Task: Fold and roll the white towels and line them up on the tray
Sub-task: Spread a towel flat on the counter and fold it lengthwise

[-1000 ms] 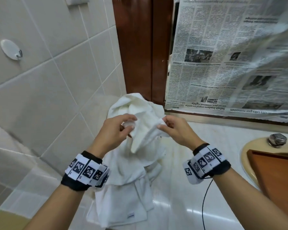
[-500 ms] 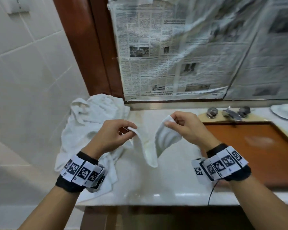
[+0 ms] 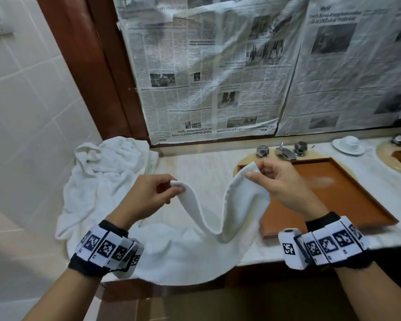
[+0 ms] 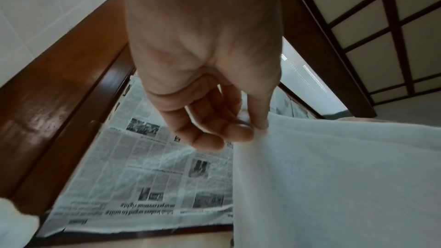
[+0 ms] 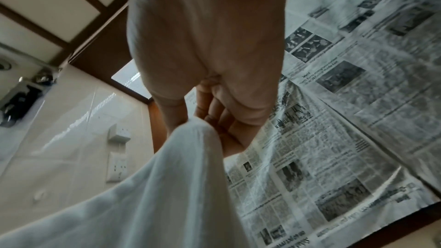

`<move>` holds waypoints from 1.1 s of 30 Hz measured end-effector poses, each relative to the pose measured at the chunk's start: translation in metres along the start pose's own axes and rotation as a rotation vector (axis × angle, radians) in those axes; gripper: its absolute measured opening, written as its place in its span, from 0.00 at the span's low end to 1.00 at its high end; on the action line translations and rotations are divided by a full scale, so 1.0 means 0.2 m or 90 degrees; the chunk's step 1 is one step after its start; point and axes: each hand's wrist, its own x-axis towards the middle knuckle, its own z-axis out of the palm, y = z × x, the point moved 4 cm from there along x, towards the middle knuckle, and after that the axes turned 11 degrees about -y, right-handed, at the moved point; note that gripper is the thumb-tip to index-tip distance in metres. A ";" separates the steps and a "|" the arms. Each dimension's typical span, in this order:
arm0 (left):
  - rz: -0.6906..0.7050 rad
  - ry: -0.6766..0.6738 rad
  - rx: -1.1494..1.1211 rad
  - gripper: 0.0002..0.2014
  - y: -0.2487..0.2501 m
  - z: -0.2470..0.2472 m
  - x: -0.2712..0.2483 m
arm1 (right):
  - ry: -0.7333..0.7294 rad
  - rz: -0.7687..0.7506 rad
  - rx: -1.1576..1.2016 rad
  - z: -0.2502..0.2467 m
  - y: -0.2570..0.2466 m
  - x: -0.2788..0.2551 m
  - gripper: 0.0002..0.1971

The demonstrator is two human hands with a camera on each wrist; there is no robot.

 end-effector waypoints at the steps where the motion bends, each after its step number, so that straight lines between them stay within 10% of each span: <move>1: -0.009 -0.003 0.005 0.05 -0.03 0.02 -0.01 | -0.003 0.008 0.006 0.02 0.03 -0.02 0.06; 12: -0.277 0.004 0.010 0.18 -0.74 0.34 -0.15 | 0.030 0.217 0.013 0.40 0.67 -0.06 0.21; 19: -0.381 -0.044 0.007 0.18 -1.02 0.59 -0.24 | -0.016 0.349 -0.108 0.63 0.94 -0.12 0.13; 33: -0.321 -0.135 0.043 0.24 -0.80 0.79 -0.42 | -0.109 0.397 -0.089 0.71 1.11 -0.35 0.11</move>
